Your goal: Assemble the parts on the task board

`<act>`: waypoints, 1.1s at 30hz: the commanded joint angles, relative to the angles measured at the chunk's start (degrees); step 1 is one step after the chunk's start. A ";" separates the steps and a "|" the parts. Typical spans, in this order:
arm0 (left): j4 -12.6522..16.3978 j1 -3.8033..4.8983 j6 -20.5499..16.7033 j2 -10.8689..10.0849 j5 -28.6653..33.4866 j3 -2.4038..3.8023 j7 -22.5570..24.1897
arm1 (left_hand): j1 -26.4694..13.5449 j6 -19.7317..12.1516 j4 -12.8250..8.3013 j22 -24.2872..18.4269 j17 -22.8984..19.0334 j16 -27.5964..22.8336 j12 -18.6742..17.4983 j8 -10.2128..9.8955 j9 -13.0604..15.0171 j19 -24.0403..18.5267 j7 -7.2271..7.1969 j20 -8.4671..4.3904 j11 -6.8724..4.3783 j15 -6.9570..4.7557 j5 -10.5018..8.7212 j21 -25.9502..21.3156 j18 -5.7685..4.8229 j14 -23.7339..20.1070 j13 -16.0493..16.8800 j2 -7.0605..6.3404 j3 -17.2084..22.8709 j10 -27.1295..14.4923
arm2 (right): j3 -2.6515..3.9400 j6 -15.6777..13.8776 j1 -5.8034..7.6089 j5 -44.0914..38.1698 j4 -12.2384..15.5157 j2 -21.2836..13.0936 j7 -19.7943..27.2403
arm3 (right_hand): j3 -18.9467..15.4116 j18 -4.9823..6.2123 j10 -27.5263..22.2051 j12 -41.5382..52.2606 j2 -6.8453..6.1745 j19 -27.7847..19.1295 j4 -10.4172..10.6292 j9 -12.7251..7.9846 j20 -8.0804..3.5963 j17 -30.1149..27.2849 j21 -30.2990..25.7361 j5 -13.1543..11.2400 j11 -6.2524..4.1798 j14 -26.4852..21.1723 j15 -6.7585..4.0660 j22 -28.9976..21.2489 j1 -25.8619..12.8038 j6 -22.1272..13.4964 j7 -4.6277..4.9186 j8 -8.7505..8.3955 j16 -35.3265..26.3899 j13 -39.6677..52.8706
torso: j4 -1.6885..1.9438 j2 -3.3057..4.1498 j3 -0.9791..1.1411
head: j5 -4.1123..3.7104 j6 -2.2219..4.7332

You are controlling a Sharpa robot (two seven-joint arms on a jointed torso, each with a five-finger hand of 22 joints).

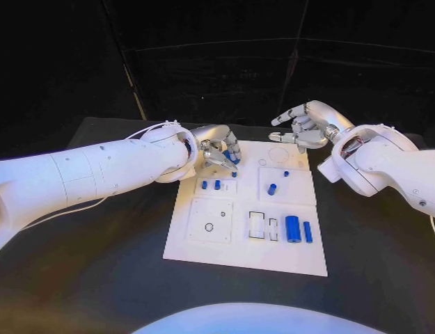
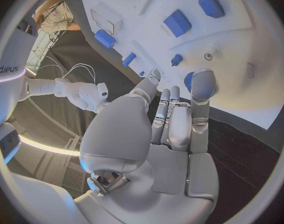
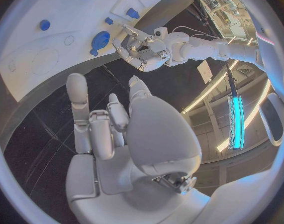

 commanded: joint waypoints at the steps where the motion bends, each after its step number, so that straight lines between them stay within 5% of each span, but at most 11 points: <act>1: -0.72 -0.02 3.34 0.65 -7.27 -0.11 -0.37 | -0.07 0.83 0.21 3.62 1.07 1.12 -0.33 -0.67 -0.51 1.71 -0.09 -0.23 -0.13 -0.20 0.04 3.44 -1.07 1.05 -0.67 -0.50 -0.33 1.27 | 0.04 -0.36 0.10 -0.44 0.04 0.11 0.55 | -0.36 0.73 0.33 0.21 0.69 -0.24 -0.04 0.04 -0.15 3.50 -0.32 0.27 -0.16 3.45 -0.36 0.07 -0.01 -0.23 -0.11 0.39 -0.31 0.00 | 0.04 -0.01 -0.02 | -0.13 -0.12; 18: -4.04 -0.73 6.54 3.91 -9.47 -0.27 -3.04 | 0.03 2.42 0.53 8.33 0.55 1.24 -1.32 -2.08 -1.63 3.63 -0.26 -0.70 -0.41 -0.53 0.04 7.80 -1.92 1.88 -2.30 -0.14 -0.24 3.28 | 0.04 -0.24 0.10 -1.34 -0.07 0.48 0.67 | -0.36 0.73 0.33 0.21 0.69 -0.24 -0.04 0.04 -0.15 3.50 -0.32 0.27 -0.16 3.45 -0.36 0.07 -0.01 -0.23 -0.11 0.39 -0.31 0.00 | 0.14 -0.03 -0.03 | -0.82 -0.09; 33: -5.69 -1.18 6.60 5.22 -9.50 -0.26 -4.23 | 1.59 4.78 0.17 9.41 0.57 1.57 -2.43 -2.66 -2.20 3.80 -0.72 -0.91 -0.70 -0.73 0.05 8.69 -2.05 2.15 -3.79 2.48 2.98 5.33 | 0.04 -0.09 0.10 -1.88 -0.06 0.56 0.73 | -0.34 0.74 0.31 0.18 0.77 -0.24 -0.12 0.05 -0.16 3.48 -0.36 0.31 -0.17 3.45 -0.37 0.00 0.12 -0.21 -0.12 0.42 -0.33 -0.05 | 0.20 -0.06 -0.01 | -1.20 -0.16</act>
